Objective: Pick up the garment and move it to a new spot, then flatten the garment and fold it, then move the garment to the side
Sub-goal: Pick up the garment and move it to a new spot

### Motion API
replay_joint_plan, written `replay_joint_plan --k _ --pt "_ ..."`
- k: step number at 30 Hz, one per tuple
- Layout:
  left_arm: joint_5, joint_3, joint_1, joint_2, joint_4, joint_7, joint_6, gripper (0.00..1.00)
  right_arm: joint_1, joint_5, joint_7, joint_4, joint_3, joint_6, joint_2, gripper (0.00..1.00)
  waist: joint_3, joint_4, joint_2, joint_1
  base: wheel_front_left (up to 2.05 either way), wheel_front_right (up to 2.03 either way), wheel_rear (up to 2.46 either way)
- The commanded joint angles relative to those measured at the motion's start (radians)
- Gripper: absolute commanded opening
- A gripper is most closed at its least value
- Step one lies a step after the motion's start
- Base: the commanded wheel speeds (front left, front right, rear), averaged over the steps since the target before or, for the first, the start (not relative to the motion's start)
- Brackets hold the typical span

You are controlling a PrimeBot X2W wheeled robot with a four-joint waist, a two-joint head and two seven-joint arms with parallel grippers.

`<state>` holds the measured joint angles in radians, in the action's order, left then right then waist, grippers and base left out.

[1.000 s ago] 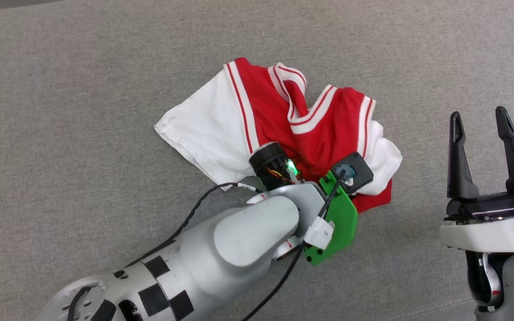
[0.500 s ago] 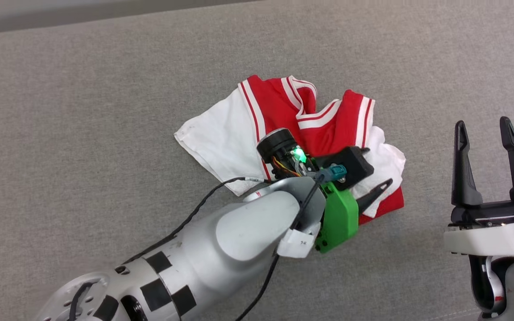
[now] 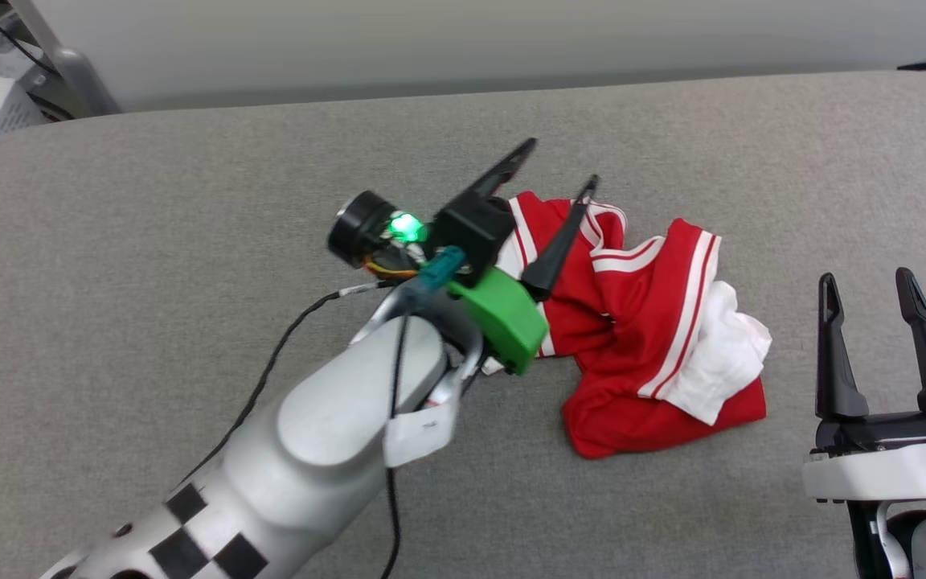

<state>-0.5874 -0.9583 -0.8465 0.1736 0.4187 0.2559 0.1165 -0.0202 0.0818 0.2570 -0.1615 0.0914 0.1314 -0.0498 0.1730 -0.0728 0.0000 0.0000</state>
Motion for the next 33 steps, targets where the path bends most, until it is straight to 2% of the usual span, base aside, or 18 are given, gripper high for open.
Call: replay_joint_plan --k 1,7,14,23,33 --pt "0.024 0.039 0.056 0.028 -0.032 0.005 0.024 1.0 0.015 -0.006 0.005 0.004 0.001 -0.001 0.0 1.0 -0.05 0.051 0.0 0.0 0.0 0.0 0.0" --pt "0.13 0.246 0.263 0.117 -0.181 0.006 0.106 1.0 0.038 0.004 0.005 0.009 0.006 -0.001 0.0 1.0 -0.081 0.082 0.0 0.0 0.0 0.0 0.0" --pt "0.206 0.48 0.489 0.142 -0.28 0.006 0.132 1.0 0.057 0.019 0.005 0.018 0.012 -0.001 0.0 1.0 -0.103 0.112 0.0 0.0 0.0 0.0 0.0" --pt "0.289 0.664 0.718 0.082 -0.319 0.006 0.063 1.0 0.085 0.06 0.005 0.054 0.007 -0.001 0.0 1.0 -0.133 0.117 0.0 0.0 0.0 0.0 0.0" --pt "0.37 0.766 0.829 -0.007 -0.313 0.006 -0.039 1.0 0.136 0.074 0.005 0.108 -0.028 -0.001 0.0 1.0 -0.164 0.119 0.0 0.0 0.0 0.0 0.0"
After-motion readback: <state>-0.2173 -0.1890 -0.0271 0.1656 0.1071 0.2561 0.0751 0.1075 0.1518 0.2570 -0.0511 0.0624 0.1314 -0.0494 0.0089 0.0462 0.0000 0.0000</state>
